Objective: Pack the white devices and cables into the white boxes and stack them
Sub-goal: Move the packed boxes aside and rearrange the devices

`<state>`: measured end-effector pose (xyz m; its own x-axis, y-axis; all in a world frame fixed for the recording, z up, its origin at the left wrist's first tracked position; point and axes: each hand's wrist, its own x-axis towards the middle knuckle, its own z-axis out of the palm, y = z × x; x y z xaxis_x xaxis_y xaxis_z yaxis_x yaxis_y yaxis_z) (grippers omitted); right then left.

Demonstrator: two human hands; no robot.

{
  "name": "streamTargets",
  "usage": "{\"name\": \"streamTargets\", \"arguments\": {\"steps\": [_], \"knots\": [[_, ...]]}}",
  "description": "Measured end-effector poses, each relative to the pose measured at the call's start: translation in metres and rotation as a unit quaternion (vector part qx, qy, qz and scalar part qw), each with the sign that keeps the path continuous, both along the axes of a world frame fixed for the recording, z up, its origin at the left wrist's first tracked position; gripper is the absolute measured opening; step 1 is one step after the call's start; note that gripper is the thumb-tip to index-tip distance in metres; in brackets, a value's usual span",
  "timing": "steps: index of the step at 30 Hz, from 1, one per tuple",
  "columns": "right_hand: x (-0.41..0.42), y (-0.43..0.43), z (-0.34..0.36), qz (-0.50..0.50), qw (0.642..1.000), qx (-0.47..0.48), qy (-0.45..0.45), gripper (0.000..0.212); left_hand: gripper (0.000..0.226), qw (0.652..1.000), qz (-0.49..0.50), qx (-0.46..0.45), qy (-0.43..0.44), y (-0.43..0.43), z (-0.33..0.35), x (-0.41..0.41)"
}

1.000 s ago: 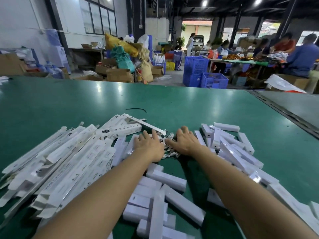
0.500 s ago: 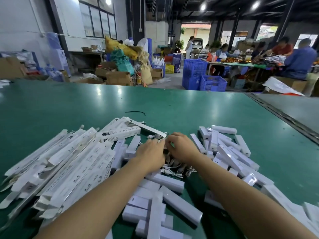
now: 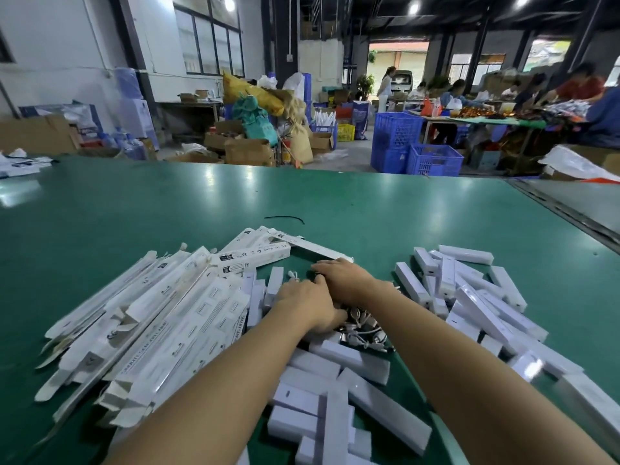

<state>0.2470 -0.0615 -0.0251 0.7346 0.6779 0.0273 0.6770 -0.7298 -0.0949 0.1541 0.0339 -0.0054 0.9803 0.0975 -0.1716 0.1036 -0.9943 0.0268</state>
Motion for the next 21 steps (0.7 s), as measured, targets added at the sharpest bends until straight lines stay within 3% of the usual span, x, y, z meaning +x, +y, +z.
{"name": "streamTargets", "arguments": {"steps": [2, 7, 12, 15, 18, 21], "knots": [[-0.009, -0.011, 0.0, -0.018, 0.998, 0.048, -0.022, 0.027, 0.068, 0.999, -0.031, -0.015, -0.016, 0.001, 0.0, -0.002], [-0.025, -0.044, 0.003, -0.053, 0.993, 0.1, -0.022, 0.02, 0.034, 0.989, -0.125, -0.075, -0.038, -0.008, 0.003, -0.011], [-0.046, -0.081, 0.004, -0.063, 0.986, 0.154, -0.007, 0.024, 0.03, 0.965, -0.148, -0.207, -0.067, -0.007, 0.002, -0.018], [-0.06, -0.09, -0.004, -0.062, 0.987, 0.144, -0.023, 0.022, 0.039, 0.972, -0.156, -0.16, -0.071, -0.02, 0.004, -0.02], [-0.069, -0.088, -0.005, -0.119, 0.992, 0.046, 0.009, 0.048, 0.05, 0.988, -0.133, -0.074, -0.019, -0.035, 0.007, -0.021], [-0.082, -0.087, 0.0, -0.068, 0.997, 0.028, 0.025, 0.04, 0.038, 0.987, -0.141, -0.074, -0.017, -0.044, 0.013, -0.027]]}}
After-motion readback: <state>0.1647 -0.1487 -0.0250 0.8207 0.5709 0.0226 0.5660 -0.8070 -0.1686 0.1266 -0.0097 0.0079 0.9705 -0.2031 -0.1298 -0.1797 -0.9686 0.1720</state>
